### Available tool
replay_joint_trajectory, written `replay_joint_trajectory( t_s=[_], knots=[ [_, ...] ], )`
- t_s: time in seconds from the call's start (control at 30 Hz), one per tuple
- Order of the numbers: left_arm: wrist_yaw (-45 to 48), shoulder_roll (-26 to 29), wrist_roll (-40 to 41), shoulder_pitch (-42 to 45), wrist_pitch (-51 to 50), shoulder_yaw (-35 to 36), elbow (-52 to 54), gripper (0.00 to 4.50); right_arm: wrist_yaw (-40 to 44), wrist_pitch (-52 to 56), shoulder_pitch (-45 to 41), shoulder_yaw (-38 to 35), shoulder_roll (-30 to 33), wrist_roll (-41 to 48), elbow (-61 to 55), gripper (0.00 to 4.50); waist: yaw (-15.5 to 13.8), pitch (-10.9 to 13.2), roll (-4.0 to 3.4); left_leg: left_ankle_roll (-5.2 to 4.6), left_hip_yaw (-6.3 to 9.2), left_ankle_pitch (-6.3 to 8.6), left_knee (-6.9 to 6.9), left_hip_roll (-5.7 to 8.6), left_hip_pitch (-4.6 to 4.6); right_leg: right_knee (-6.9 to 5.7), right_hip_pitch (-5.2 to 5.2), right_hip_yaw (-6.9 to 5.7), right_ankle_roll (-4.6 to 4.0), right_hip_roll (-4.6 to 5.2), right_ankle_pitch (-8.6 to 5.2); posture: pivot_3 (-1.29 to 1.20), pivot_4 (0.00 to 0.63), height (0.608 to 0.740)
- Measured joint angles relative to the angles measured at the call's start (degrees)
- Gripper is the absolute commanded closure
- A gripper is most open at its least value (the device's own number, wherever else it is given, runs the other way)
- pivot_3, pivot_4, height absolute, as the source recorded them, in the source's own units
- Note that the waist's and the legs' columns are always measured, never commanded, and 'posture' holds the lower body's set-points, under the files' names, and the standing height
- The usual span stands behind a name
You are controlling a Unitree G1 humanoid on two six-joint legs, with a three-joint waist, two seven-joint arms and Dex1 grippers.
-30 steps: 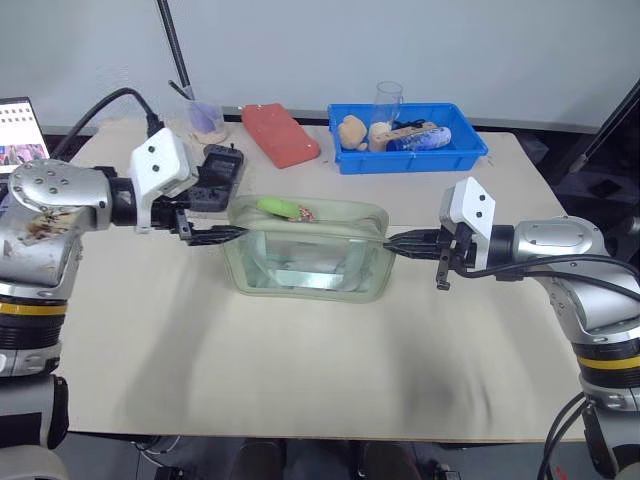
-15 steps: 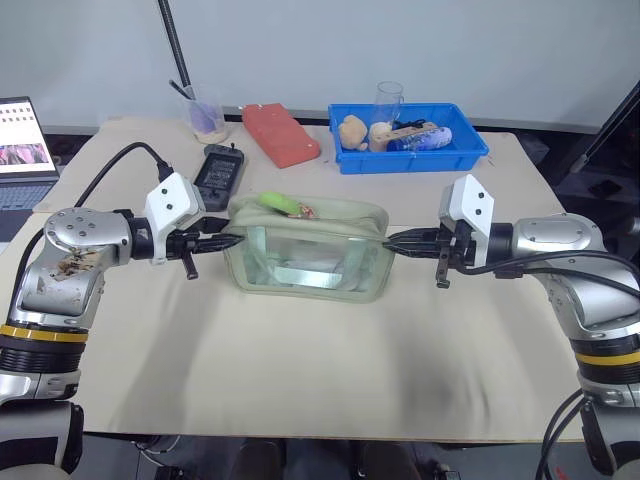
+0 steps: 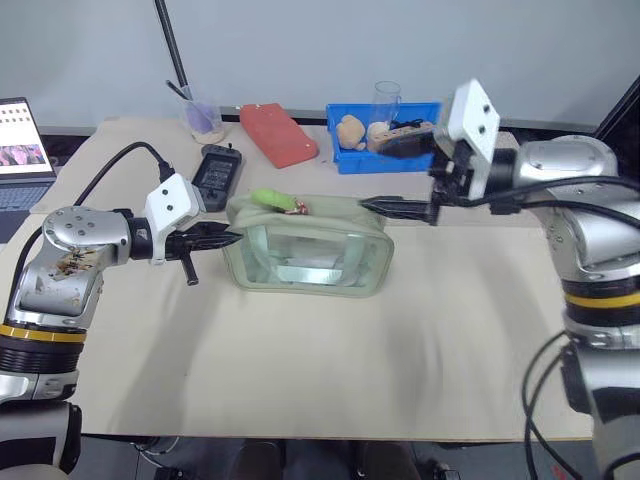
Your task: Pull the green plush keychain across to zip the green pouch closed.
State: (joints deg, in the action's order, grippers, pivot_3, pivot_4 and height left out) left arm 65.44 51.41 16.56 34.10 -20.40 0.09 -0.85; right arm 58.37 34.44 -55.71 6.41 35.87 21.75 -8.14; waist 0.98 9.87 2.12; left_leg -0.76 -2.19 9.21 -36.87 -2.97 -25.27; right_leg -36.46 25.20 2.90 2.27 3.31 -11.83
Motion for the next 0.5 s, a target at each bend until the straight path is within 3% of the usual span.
replay_joint_trajectory(
  t_s=[0.13,0.37,0.5],
  knots=[
    [0.3,-0.1,-0.1,0.1,0.0,-0.5,0.3,4.5,-2.9,0.6,-0.5,6.4,-9.1,-0.7,-0.7,0.02,-0.2,0.0,0.0,0.0,0.01,0.0,-0.03,0.04,-0.01,-0.31,0.1,0.0,-0.06,0.01,-0.07,0.0,0.15,0.74],
    [0.3,0.1,-0.3,-0.1,-1.3,-0.5,2.2,4.5,-5.8,-6.7,-5.2,11.9,-15.7,-8.8,8.8,0.02,-0.3,0.0,0.0,0.01,0.02,-0.01,-0.08,0.03,-0.01,-0.32,0.09,-0.02,-0.07,0.01,-0.07,0.0,0.15,0.74],
    [0.2,0.2,-0.3,-0.4,-2.0,-0.5,3.1,4.5,-6.1,-8.2,-6.2,12.1,-17.8,-10.1,12.4,1.21,-0.3,0.0,0.0,0.02,0.02,-0.01,-0.07,0.03,-0.01,-0.33,0.1,-0.03,-0.08,0.01,-0.08,0.0,0.15,0.74]
  ],
)
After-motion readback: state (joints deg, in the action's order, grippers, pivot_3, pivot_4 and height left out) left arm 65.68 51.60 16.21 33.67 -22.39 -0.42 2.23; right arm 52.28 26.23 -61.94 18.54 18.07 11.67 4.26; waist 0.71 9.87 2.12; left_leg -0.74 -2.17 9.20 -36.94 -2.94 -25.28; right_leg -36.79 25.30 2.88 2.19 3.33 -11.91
